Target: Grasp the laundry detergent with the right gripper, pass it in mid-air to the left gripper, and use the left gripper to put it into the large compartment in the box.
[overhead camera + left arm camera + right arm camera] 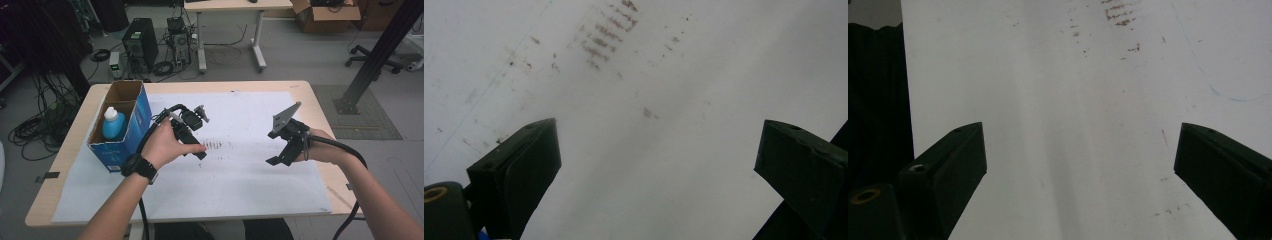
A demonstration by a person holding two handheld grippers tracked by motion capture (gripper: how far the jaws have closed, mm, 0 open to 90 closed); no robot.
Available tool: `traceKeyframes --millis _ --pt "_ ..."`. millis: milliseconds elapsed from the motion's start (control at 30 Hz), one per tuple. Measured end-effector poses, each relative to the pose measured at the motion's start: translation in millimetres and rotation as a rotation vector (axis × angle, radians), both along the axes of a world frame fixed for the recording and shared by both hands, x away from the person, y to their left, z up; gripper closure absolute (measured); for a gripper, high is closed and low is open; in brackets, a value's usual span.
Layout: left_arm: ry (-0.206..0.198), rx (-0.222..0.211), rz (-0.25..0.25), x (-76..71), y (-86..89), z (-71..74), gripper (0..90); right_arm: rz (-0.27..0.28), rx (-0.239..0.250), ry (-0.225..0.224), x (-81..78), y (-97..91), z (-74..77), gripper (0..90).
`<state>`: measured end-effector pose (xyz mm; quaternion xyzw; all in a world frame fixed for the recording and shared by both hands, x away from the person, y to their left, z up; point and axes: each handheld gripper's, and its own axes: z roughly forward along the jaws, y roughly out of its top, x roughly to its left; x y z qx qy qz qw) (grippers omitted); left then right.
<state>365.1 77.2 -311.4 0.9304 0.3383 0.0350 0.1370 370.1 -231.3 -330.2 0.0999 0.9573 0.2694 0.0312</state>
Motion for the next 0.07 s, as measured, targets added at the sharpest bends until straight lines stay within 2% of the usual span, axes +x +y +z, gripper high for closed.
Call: traceKeyframes --millis 67 --pt "0.003 -0.002 -0.003 -0.3 0.1 -0.2 4.9 0.002 -0.001 0.002 0.3 0.0 -0.4 6.5"
